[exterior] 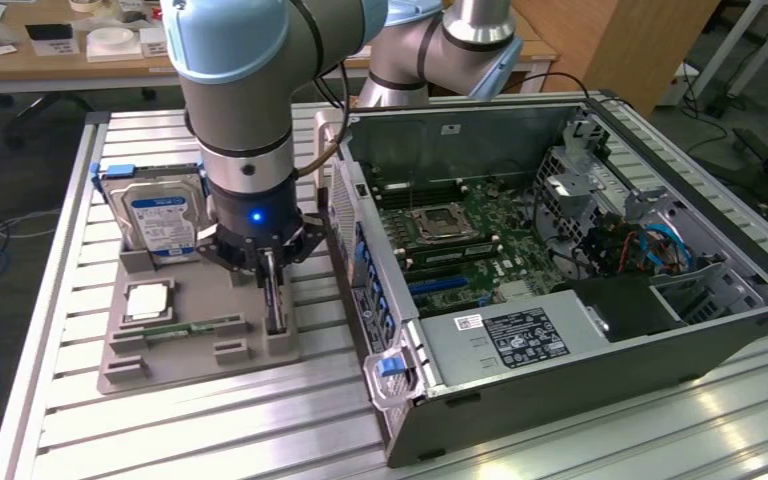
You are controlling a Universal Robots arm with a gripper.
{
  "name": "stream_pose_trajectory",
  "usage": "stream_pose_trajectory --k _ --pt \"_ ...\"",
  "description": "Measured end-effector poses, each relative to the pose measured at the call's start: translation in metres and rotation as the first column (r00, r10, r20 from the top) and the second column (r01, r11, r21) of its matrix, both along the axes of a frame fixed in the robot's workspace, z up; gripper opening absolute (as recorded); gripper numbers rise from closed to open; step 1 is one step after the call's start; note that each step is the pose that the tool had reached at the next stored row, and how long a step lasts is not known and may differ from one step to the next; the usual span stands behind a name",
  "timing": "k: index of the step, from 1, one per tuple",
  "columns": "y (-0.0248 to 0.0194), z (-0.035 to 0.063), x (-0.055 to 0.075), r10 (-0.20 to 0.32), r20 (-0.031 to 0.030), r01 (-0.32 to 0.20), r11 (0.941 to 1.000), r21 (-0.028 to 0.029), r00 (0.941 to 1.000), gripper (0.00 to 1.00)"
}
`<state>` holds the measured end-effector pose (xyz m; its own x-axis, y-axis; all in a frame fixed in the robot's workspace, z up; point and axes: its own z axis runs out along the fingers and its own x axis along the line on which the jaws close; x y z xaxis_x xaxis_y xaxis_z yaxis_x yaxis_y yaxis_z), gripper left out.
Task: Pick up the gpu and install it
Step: 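Pick up the gpu and move the gpu toward the slot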
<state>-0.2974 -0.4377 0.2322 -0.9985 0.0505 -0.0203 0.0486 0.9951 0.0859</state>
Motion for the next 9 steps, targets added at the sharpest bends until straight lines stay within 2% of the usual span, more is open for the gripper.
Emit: stream_pose_trajectory --k 9 --pt "0.0 0.0003 0.0 0.002 0.0 -0.002 1.0 0.0001 1.0 0.26"
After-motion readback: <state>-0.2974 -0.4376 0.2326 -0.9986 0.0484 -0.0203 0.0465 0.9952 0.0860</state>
